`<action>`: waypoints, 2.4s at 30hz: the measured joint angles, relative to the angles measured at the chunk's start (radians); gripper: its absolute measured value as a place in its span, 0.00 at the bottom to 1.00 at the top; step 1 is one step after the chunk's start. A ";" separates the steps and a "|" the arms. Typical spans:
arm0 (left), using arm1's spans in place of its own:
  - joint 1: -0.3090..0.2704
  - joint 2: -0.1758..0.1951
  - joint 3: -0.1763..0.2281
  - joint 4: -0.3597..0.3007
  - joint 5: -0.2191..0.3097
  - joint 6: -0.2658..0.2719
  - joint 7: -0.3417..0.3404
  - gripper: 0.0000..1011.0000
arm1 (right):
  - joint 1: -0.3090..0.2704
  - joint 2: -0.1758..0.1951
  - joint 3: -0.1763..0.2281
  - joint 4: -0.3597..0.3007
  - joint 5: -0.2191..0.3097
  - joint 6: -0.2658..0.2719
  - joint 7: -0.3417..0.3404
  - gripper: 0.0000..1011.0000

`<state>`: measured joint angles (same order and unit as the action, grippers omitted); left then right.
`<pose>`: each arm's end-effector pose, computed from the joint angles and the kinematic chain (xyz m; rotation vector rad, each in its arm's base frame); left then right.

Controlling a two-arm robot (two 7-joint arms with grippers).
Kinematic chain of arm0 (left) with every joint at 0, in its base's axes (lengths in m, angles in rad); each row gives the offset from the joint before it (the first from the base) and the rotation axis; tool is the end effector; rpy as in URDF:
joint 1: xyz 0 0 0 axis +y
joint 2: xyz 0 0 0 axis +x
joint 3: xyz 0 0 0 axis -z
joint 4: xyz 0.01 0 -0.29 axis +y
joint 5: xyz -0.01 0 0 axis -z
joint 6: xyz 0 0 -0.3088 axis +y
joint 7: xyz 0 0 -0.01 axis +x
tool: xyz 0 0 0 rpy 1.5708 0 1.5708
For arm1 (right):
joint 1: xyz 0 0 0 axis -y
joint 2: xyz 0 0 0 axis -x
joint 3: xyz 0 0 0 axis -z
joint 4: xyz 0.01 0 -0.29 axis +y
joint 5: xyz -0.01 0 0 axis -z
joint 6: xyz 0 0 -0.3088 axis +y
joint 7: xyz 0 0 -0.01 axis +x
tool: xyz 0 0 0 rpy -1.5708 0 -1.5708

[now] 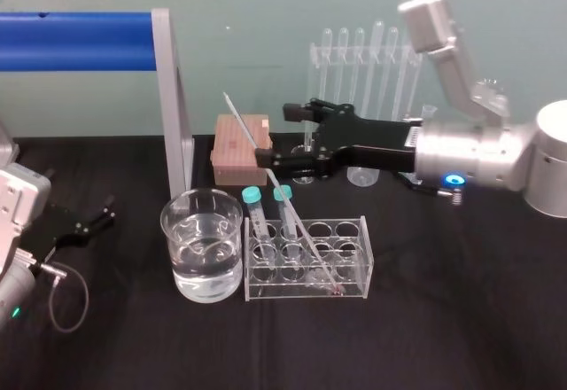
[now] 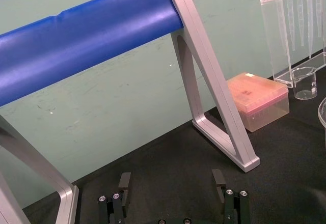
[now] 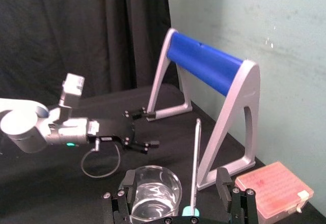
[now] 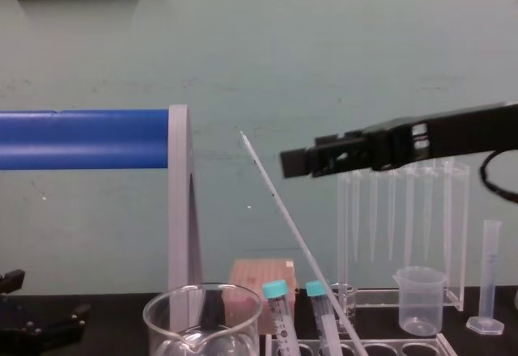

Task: Hold the thermometer with one hand and immerse one end into the beaker, then reinsert it into the test tube rack.

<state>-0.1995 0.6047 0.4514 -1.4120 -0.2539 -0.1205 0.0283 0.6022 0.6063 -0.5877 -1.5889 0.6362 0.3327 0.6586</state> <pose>0.3581 0.0827 -0.3023 0.3045 -0.2850 1.2480 0.4218 -0.0182 -0.1331 -0.1973 -0.0259 -0.4600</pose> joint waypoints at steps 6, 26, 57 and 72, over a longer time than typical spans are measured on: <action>0.000 0.000 0.000 0.000 0.000 0.000 0.000 1.00 | 0.055 -0.051 -0.054 0.076 -0.013 0.029 -0.017 0.99; 0.000 0.000 0.000 0.000 0.000 0.000 0.000 1.00 | 0.094 -0.114 -0.107 0.177 -0.036 0.048 -0.064 0.99; 0.000 0.000 0.000 0.000 0.000 0.000 0.000 1.00 | 0.102 -0.132 -0.110 0.202 -0.052 0.025 -0.066 0.67; 0.000 0.000 0.000 0.000 0.000 0.000 0.000 1.00 | 0.102 -0.132 -0.109 0.202 -0.051 0.026 -0.067 0.19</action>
<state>-0.1996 0.6047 0.4514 -1.4120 -0.2539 -0.1205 0.0283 0.7041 0.4746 -0.6971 -1.3870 0.5856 0.3589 0.5915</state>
